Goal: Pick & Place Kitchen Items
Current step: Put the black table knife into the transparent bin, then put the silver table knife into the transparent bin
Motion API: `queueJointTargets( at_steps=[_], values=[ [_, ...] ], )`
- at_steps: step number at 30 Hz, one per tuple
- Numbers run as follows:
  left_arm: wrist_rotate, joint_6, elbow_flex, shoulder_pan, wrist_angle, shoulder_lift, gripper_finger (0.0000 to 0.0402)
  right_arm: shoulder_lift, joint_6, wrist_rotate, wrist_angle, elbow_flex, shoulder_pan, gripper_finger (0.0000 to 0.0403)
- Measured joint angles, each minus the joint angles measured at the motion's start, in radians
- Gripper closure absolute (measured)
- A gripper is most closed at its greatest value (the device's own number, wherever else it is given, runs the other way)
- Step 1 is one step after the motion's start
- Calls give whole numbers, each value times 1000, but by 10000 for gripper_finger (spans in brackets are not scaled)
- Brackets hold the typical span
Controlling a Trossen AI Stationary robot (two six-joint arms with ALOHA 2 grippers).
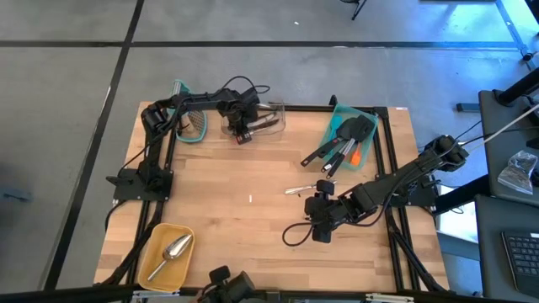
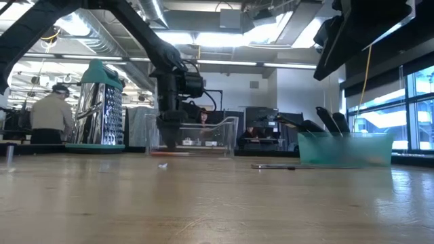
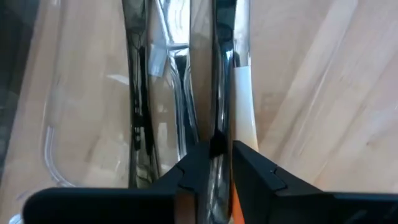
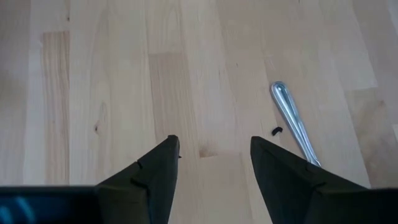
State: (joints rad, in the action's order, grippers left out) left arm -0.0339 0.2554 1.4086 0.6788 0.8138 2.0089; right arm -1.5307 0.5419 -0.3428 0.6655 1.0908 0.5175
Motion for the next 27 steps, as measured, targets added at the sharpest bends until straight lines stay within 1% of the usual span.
queueJointTargets(
  at_steps=[4, 8, 11, 13, 16, 21, 25, 27],
  values=[
    [3, -1, 0, 0, -2, -1, 304, 0, 0, 1, 0, 0, 0, 201],
    [19, -6, 3, 0, -3, -2, 254, 0, 0, 3, 0, 0, 0, 201],
    [21, -13, 22, 0, 4, -3, 221, 0, 0, 3, 0, 0, 0, 201],
    [19, -14, 44, 0, 23, -3, 206, 0, 0, 3, 0, 0, 0, 201],
    [18, -10, 90, 0, 52, -3, 195, 0, 0, 3, 2, 0, 0, 201],
    [17, -10, 195, 4, 140, -3, 192, 0, 0, 3, 6, 0, 0, 201],
    [24, -16, 290, 4, 229, -4, 192, 0, 0, 3, 13, 0, 0, 201],
    [5, -22, 339, 4, 300, -4, 192, 0, 0, 3, 14, 0, 1, 201]
  ],
)
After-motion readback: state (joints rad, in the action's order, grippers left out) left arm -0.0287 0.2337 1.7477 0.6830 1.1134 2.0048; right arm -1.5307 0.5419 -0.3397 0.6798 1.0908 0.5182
